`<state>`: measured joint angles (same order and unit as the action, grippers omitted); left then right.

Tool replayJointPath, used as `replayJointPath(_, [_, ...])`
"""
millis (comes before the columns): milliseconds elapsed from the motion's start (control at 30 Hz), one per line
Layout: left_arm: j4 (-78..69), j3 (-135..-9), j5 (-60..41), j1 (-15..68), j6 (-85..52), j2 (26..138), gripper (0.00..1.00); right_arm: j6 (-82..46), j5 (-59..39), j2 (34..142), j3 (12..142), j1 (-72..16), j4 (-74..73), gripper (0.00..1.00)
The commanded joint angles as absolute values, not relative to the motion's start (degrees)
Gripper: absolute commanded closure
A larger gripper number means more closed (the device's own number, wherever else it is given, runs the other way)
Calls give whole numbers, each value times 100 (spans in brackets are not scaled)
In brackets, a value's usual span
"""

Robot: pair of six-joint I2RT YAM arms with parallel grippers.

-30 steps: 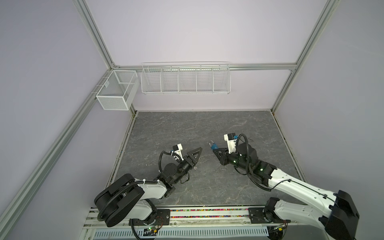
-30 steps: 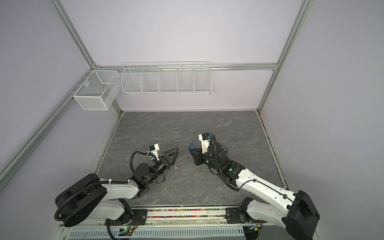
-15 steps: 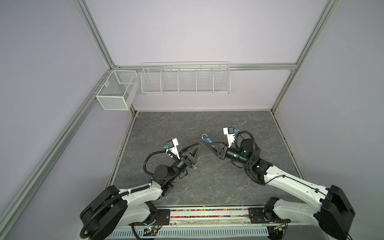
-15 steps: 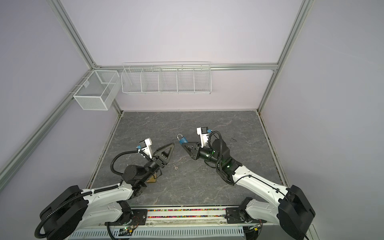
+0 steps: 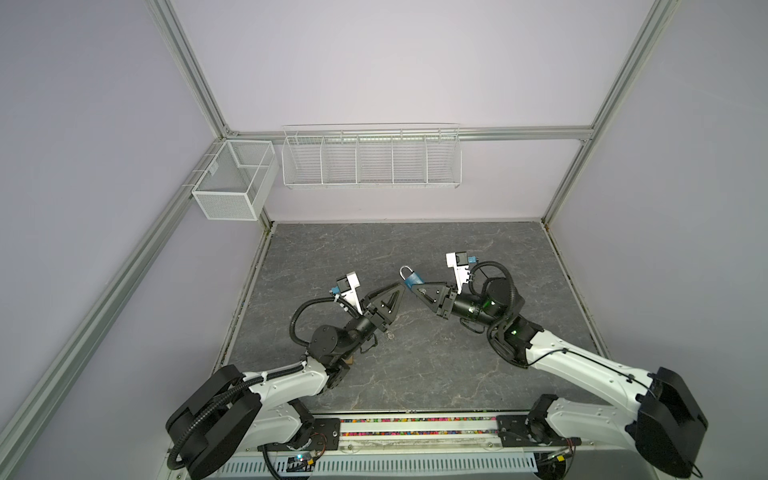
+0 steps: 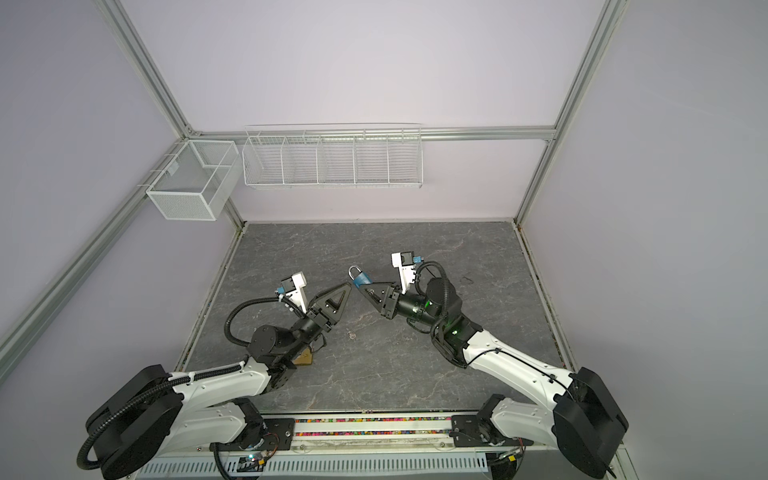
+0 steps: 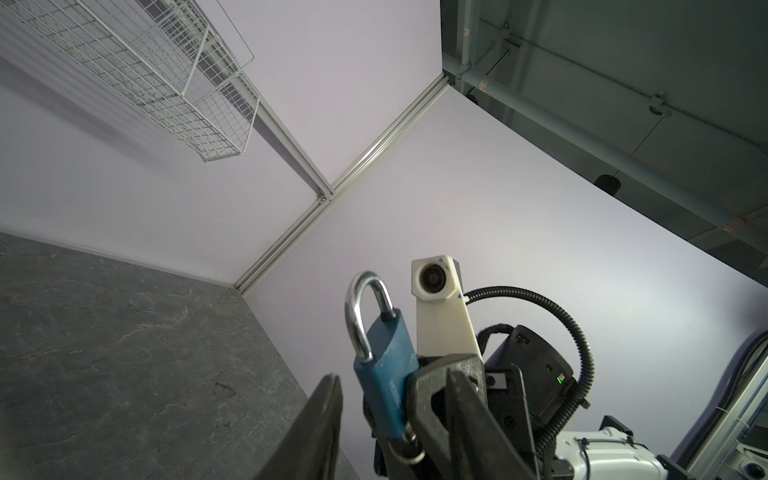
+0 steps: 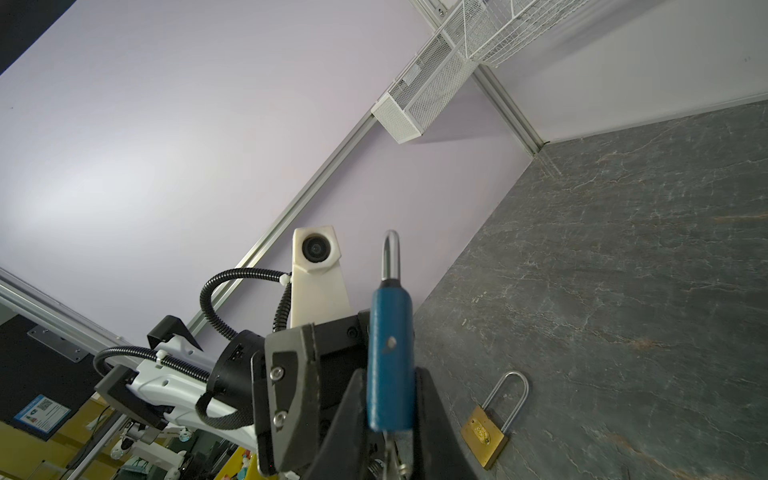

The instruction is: Unlock with the key

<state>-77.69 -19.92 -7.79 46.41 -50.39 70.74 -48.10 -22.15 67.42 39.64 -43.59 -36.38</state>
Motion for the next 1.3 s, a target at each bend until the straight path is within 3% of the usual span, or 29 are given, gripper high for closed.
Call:
replayJointPath(0, [-7959, -2303, -1122, 4579, -5174, 7247, 59, -4948, -2418, 6777, 4145, -4403, -4163, 93])
replayJointPath(367, [-8112, -2666, -1697, 4509, -5471, 7621, 61, -4922, -2584, 6925, 4315, -4509, -4157, 93])
replayJointPath(567, [-8112, -2847, -2124, 4382, -5724, 7738, 80, -4900, -2585, 6879, 4294, -4518, -4139, 93])
replayJointPath(633, [-8115, -2857, -2181, 4351, -5805, 7742, 83, -4863, -2555, 6831, 4292, -4519, -4078, 93])
replayJointPath(933, [-8108, -3052, -2993, 3936, -6478, 7711, 76, -4695, -2566, 6594, 4296, -4518, -3758, 93])
replayJointPath(1267, [-8091, -3269, -3281, 3785, -6556, 7827, 77, -4641, -2593, 6489, 4302, -4518, -3625, 93])
